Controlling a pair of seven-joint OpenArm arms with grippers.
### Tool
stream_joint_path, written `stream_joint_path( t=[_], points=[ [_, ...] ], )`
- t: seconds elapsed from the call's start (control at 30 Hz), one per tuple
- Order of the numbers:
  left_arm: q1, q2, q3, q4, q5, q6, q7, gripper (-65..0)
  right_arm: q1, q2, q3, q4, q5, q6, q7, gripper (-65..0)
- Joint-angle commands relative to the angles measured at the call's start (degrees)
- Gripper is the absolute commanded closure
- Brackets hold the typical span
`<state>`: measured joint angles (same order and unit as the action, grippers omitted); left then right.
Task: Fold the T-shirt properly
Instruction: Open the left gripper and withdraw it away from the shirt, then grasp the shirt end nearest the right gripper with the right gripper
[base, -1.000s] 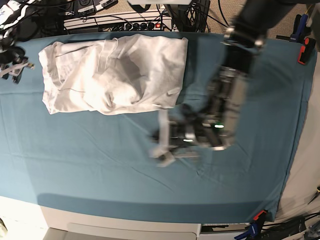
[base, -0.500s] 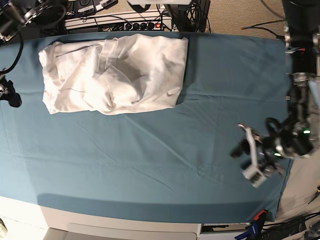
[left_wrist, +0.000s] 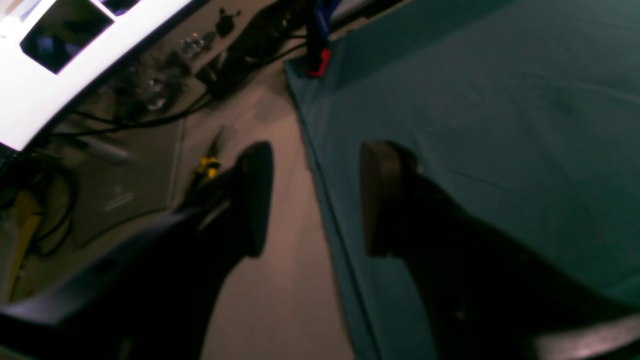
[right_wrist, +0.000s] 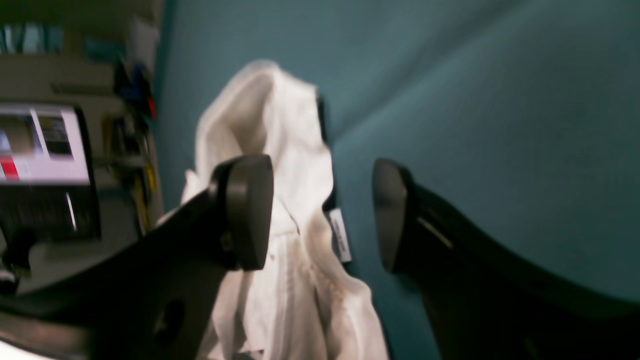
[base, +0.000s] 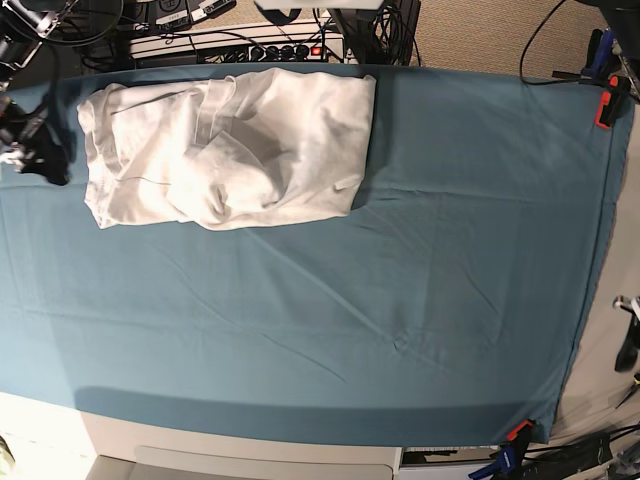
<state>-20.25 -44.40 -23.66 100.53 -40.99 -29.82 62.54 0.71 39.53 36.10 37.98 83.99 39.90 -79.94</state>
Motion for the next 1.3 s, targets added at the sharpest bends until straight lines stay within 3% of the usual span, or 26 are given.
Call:
stream_joint_path(
  t=[0.0,0.13,0.33,0.83,1.27],
  points=[
    [-0.1,-1.2,-0.5,0.6,-0.4,0.3,-1.1,-29.1,0.4,1.1,-1.5,0.9,1.0,0.1,-0.1,-32.4],
    [3.2,-1.2,-0.5,0.6,-0.2,0.3,-1.6,-29.1,0.4,-1.2,-5.4,1.5,1.0,0.1,-0.1,-32.4],
    [3.9,-1.2,-0.5,0.6,-0.2,0.3,-2.1,-29.1,0.4,-3.8,-5.4,1.5,1.0,0.1,-0.1,-32.4],
    [3.9,-1.2,-0.5,0.6,0.3,0.3,-2.1,-29.0,-3.4,-3.7,-5.5,14.0,1.0,-1.0,-0.1,-32.4],
    [3.9,-1.2,-0.5,0.6,0.3,0.5,-2.1,-29.0,-4.9,-3.7,-5.5,15.6,1.0,-1.2,-0.1,-32.4]
  ],
)
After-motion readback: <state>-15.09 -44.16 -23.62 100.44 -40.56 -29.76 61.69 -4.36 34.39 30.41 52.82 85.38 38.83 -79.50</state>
